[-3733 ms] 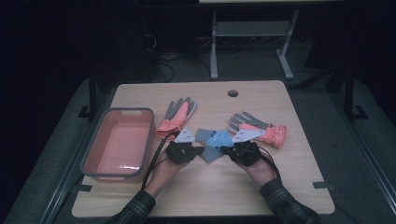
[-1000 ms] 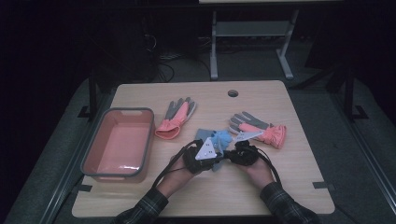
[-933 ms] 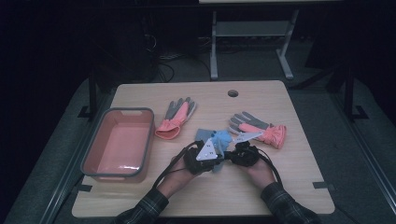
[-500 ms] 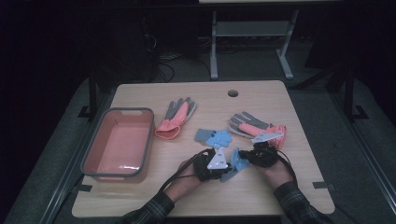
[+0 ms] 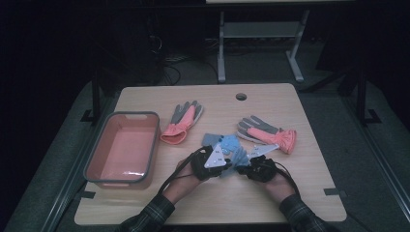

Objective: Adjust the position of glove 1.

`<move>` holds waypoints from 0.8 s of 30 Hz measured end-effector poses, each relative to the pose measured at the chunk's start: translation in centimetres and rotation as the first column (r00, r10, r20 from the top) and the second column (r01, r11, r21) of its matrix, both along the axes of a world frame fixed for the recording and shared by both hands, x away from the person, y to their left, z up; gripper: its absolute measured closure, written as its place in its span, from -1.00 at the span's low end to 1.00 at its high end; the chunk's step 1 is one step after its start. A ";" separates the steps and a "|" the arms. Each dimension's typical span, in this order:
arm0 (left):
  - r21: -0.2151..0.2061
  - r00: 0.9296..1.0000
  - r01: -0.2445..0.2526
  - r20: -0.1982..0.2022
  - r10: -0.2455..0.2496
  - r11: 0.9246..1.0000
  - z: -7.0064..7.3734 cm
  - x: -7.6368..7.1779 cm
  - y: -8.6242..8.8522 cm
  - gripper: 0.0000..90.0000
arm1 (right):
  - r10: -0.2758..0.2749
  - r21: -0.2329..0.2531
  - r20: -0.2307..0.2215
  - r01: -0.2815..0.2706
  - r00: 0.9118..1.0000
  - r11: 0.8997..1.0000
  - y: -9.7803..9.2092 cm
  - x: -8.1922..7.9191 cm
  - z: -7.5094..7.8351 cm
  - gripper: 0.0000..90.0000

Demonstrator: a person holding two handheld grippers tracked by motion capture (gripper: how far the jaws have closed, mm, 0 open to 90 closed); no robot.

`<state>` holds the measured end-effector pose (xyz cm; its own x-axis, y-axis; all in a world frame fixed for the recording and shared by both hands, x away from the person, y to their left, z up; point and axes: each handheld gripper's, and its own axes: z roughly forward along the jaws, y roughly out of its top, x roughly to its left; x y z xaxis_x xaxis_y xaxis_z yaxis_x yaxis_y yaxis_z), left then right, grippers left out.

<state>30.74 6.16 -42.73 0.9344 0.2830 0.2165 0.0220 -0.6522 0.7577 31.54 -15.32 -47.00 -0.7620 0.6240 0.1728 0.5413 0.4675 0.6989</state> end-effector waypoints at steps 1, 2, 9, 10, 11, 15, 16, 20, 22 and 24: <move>0.000 1.000 0.005 0.001 -0.005 1.000 0.0 0.0 0.0 0.82 | 0.004 0.003 0.005 -0.004 1.000 1.000 0.3 0.2 -0.1 1.00; 0.002 1.000 0.010 0.002 -0.010 1.000 0.0 -0.1 0.0 0.81 | -0.002 0.007 0.000 0.002 1.000 1.000 0.6 0.3 -0.1 1.00; -0.013 0.999 0.019 0.036 -0.019 1.000 0.4 -0.4 0.0 0.82 | -0.001 0.055 0.008 0.001 1.000 0.998 1.9 0.9 -0.7 1.00; -0.016 0.999 0.022 0.036 -0.022 1.000 0.5 -0.4 0.0 0.81 | -0.006 0.060 0.005 0.006 1.000 0.998 2.1 0.9 -0.7 1.00; -0.016 0.999 0.023 0.039 -0.022 1.000 0.5 -0.4 0.0 0.82 | -0.009 0.068 0.009 0.008 1.000 0.998 2.3 1.1 -0.7 1.00; -0.002 0.999 0.035 0.028 -0.035 0.999 0.2 -0.5 -0.2 0.82 | -0.024 0.101 0.011 0.022 1.000 0.995 2.6 1.6 -0.9 1.00; -0.001 0.999 0.038 0.015 -0.038 0.999 -0.1 -0.6 -0.4 0.82 | -0.024 0.090 0.010 0.022 1.000 0.996 2.6 1.7 -1.0 1.00; 0.034 0.998 0.066 0.007 -0.066 0.997 -0.9 -0.9 -1.1 0.81 | -0.029 0.083 0.002 0.028 1.000 0.996 1.8 1.8 -1.0 1.00; 0.043 0.997 0.079 -0.003 -0.079 0.996 -1.2 -1.0 -1.5 0.81 | -0.046 0.081 0.000 0.046 0.999 0.996 1.4 1.8 -1.0 1.00; 0.040 0.996 0.086 -0.011 -0.085 0.996 -1.4 -1.1 -1.8 0.81 | -0.063 0.072 0.012 0.062 0.998 0.995 0.7 2.0 -0.9 1.00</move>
